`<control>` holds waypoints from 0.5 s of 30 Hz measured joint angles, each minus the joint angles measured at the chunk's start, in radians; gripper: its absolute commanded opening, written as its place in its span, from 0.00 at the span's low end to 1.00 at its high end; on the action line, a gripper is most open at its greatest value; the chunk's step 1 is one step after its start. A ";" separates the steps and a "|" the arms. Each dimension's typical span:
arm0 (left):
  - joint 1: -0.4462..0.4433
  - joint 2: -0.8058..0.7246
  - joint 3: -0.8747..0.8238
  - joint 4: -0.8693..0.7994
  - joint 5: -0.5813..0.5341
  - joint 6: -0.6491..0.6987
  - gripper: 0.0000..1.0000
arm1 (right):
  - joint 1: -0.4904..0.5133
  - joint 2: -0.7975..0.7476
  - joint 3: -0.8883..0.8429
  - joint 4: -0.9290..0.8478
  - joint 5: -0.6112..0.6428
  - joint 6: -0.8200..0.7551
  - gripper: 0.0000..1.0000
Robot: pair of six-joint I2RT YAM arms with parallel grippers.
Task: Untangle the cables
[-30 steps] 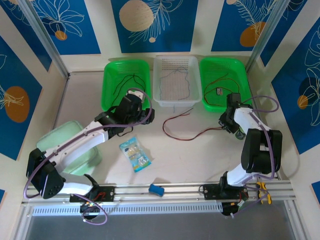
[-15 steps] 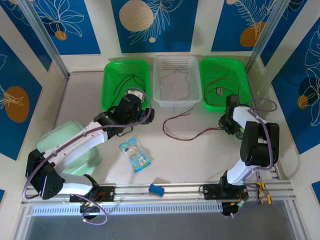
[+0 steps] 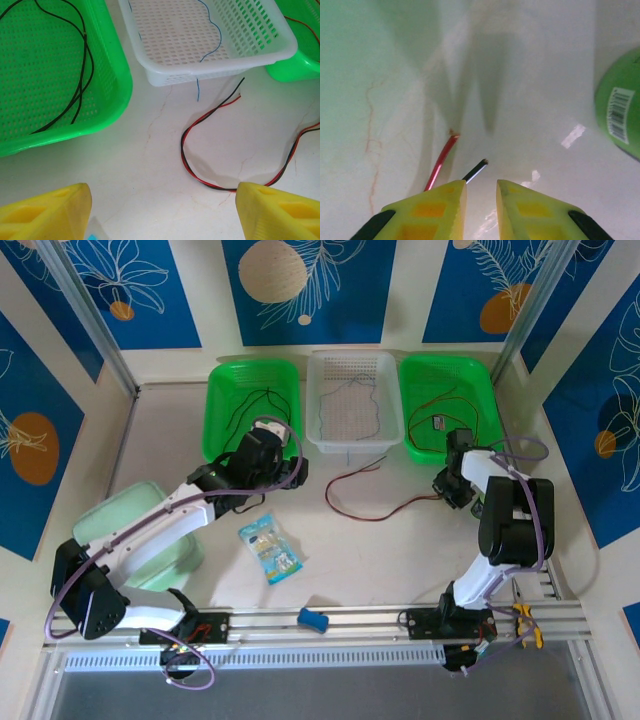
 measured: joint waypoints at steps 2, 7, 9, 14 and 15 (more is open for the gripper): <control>0.000 -0.003 0.000 -0.004 0.000 0.000 0.76 | 0.010 -0.009 0.000 -0.002 0.000 0.004 0.23; 0.000 -0.006 0.000 -0.004 0.000 0.000 0.76 | 0.017 -0.022 0.034 -0.004 -0.002 0.008 0.23; 0.000 -0.006 0.000 -0.004 0.000 0.000 0.76 | 0.014 -0.022 0.051 -0.005 -0.003 0.008 0.23; 0.000 -0.006 0.000 -0.006 0.000 0.000 0.76 | 0.001 0.003 0.084 -0.004 -0.016 0.020 0.22; 0.000 -0.006 0.000 -0.006 0.000 0.000 0.76 | -0.002 0.010 0.086 -0.002 -0.019 0.023 0.22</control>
